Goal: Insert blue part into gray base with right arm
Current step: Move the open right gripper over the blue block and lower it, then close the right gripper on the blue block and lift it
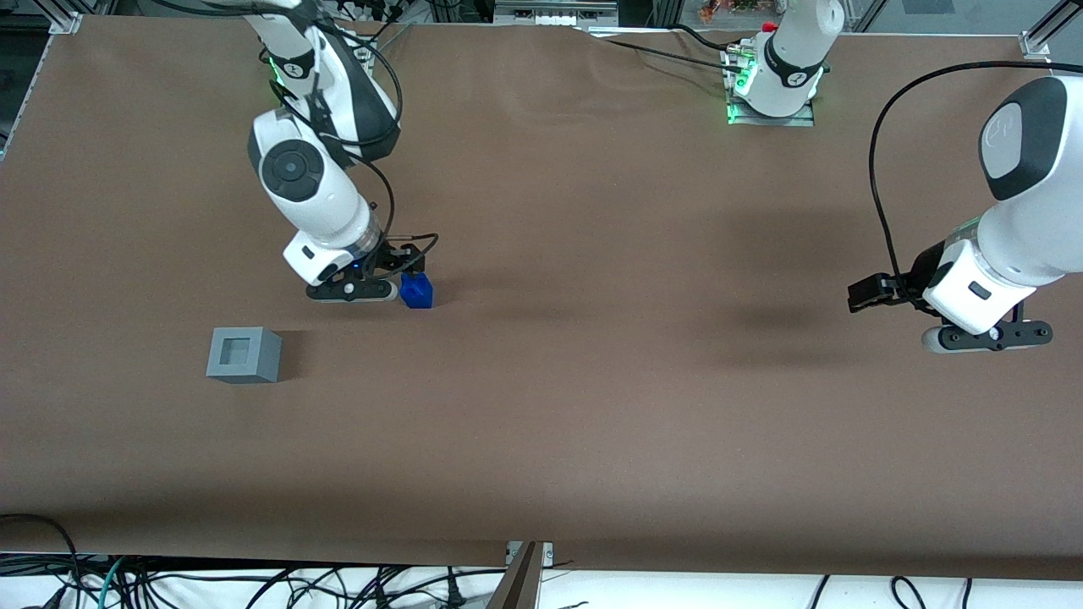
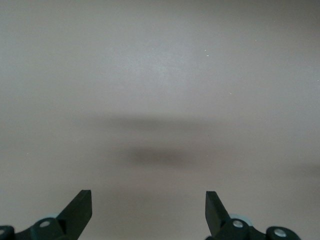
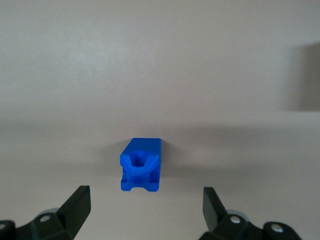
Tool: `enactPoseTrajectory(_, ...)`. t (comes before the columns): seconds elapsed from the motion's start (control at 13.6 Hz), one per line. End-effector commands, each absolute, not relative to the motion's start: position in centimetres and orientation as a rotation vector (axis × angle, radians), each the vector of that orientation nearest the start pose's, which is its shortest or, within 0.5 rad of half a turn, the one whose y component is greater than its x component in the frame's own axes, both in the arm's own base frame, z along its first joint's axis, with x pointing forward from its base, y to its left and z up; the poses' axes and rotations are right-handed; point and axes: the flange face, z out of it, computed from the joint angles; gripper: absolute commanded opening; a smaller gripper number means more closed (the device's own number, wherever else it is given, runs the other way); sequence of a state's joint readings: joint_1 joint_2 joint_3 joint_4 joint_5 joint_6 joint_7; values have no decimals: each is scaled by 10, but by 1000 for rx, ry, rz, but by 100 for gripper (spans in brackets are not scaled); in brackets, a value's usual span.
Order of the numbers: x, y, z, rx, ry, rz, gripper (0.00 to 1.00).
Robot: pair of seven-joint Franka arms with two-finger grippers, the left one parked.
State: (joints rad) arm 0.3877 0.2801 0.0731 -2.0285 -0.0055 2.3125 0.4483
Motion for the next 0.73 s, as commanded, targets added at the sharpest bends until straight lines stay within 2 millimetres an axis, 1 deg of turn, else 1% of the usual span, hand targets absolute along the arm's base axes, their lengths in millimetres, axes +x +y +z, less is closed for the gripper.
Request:
enactPoseTrajectory(0.0, 520, 283, 281, -3127, 9, -17, 99)
enactPoseTrajectory(0.15, 519, 287, 264, -3126, 30, -18, 99)
enactPoseTrajectory(0.22, 518, 285, 252, -3139, 22, 0, 99)
enactPoseTrajectory(0.29, 519, 286, 246, -3151, -9, -17, 99)
enactPoseTrajectory(0.59, 521, 286, 233, -3144, -15, -47, 98)
enactPoseTrajectory(0.66, 522, 286, 229, -3140, -15, -54, 97)
